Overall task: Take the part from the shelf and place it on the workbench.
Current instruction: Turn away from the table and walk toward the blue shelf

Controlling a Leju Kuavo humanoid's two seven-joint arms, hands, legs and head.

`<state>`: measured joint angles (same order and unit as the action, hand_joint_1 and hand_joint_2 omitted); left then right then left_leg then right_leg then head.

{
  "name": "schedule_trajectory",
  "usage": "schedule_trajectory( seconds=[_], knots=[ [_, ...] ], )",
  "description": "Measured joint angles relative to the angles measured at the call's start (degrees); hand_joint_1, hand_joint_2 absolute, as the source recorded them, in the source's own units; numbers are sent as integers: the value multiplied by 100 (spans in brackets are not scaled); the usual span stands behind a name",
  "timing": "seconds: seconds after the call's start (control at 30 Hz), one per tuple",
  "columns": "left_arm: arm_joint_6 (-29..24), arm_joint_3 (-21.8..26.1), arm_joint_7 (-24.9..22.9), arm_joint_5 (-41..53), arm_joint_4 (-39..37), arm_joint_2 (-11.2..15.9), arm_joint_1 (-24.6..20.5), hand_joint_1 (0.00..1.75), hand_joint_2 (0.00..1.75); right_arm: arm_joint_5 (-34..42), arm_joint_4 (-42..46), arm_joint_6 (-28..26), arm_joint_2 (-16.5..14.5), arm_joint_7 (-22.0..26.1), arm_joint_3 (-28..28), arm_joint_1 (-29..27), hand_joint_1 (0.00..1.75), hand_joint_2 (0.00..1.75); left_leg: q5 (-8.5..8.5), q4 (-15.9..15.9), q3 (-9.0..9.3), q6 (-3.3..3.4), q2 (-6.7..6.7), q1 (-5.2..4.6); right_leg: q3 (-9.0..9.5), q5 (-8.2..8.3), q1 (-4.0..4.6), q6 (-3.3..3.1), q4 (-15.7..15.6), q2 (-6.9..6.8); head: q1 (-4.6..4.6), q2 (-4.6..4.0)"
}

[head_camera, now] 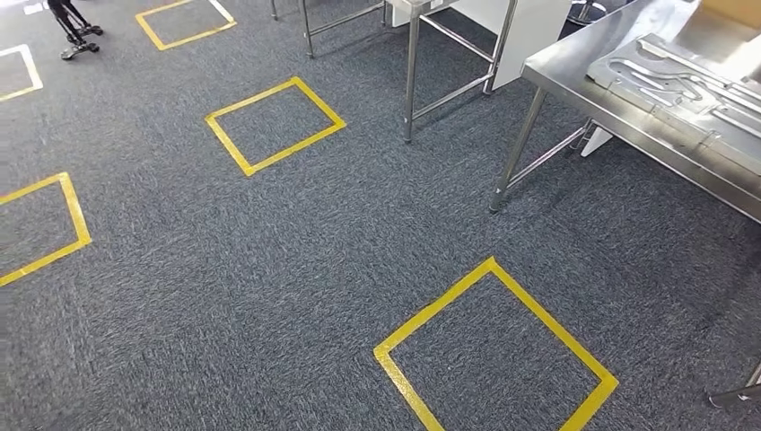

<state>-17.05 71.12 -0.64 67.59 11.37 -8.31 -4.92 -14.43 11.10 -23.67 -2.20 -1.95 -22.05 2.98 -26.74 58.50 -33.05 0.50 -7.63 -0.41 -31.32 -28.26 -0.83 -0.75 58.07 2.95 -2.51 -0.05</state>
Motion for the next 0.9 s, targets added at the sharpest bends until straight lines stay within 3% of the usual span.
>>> schedule_trajectory(
  seconds=[0.03,0.1,0.17,0.2,0.23,0.3,0.37,0.4,0.47,0.5,0.53,0.6,0.67,0.7,0.73,0.77,0.83,0.9],
  knots=[
    [-65,6,-20,0,2,6,2,0,0,-15,0,-3,-3,-37,-1,-2,0,0,-98,156,-72,-30,159,-14,31,7,-21,-27,-39,-86,-15,-1],
    [-132,14,-69,3,4,9,-15,0,0,-41,-1,17,-4,-115,-1,-14,0,0,-433,802,-383,-97,548,-6,78,-4,-29,-68,-75,-257,-47,0],
    [-86,16,-118,10,4,10,-32,0,0,-56,-3,108,-5,-186,-1,-24,0,0,-672,1493,-757,-169,695,63,105,-35,-31,-68,-74,-444,-52,0],
    [-40,16,-137,13,4,10,-30,0,0,-64,-3,175,-9,-207,-1,-23,0,0,-635,1574,-813,-201,718,97,123,-54,-40,-55,-73,-528,-52,0],
    [12,17,-151,15,4,11,-24,0,0,-74,-4,252,-13,-226,-1,-21,0,0,-504,1450,-762,-230,746,131,148,-75,-53,-34,-72,-609,-53,0],
    [97,18,-156,15,4,11,-16,0,0,-100,-4,392,-26,-255,-1,-17,0,0,-102,649,-357,-258,936,166,219,-127,-74,26,-70,-745,-53,0],
    [166,18,-138,14,4,9,-28,0,0,-122,-4,511,-32,-268,-1,-16,0,0,99,45,-43,-214,1116,143,280,-184,-63,107,-66,-858,-45,0],
    [201,18,-126,13,4,8,-31,0,0,-128,-4,567,-32,-266,-1,-11,0,0,99,-45,-3,-175,1142,123,300,-204,-51,146,-69,-907,-39,0],
    [310,19,-112,6,4,7,-17,0,0,-138,-3,684,-32,-260,0,7,0,0,93,-58,-15,-80,1008,103,346,-230,-52,224,-96,-998,-31,1],
    [380,20,-109,2,4,7,-4,0,0,-143,-2,747,-33,-256,1,15,0,0,101,-85,-3,-41,944,106,367,-263,-65,258,-81,-956,-27,1],
    [452,21,-111,-1,4,7,3,0,0,-148,-1,812,-35,-247,1,16,0,0,117,-116,15,3,883,114,337,-355,-79,280,27,-830,-24,0],
    [567,22,-122,-2,4,5,-5,0,0,-159,-1,912,-38,-225,2,4,0,0,137,-154,45,65,763,120,60,-700,-91,286,624,-483,-14,0],
    [628,22,-145,-2,4,5,-20,0,0,-172,-3,957,-38,-210,2,-9,0,0,133,-153,48,99,618,98,-369,-993,-70,269,1393,-333,-12,-1],
    [639,22,-159,-2,4,5,-20,0,0,-179,-4,964,-38,-210,2,-13,0,0,125,-151,59,108,534,83,-500,-975,-56,254,1567,-318,-12,0],
    [643,22,-172,-3,4,5,-18,0,0,-187,-4,971,-38,-210,3,-14,0,0,118,-150,78,114,447,69,-526,-830,-41,229,1513,-304,-13,0],
    [643,23,-184,-3,4,5,-16,0,0,-195,-4,979,-38,-211,3,-14,0,0,110,-149,103,117,359,54,-445,-585,-23,190,1230,-269,-12,1],
    [644,24,-195,-4,2,-1,-19,0,0,-208,-5,990,-28,-211,4,-15,0,0,92,-143,137,106,206,29,-160,-115,4,85,430,-47,-18,0],
    [644,25,-201,-9,-2,-10,-31,0,0,-214,-8,993,-18,-210,7,-6,0,0,83,-137,121,70,87,31,-13,40,22,23,19,114,-20,0]
  ],
)
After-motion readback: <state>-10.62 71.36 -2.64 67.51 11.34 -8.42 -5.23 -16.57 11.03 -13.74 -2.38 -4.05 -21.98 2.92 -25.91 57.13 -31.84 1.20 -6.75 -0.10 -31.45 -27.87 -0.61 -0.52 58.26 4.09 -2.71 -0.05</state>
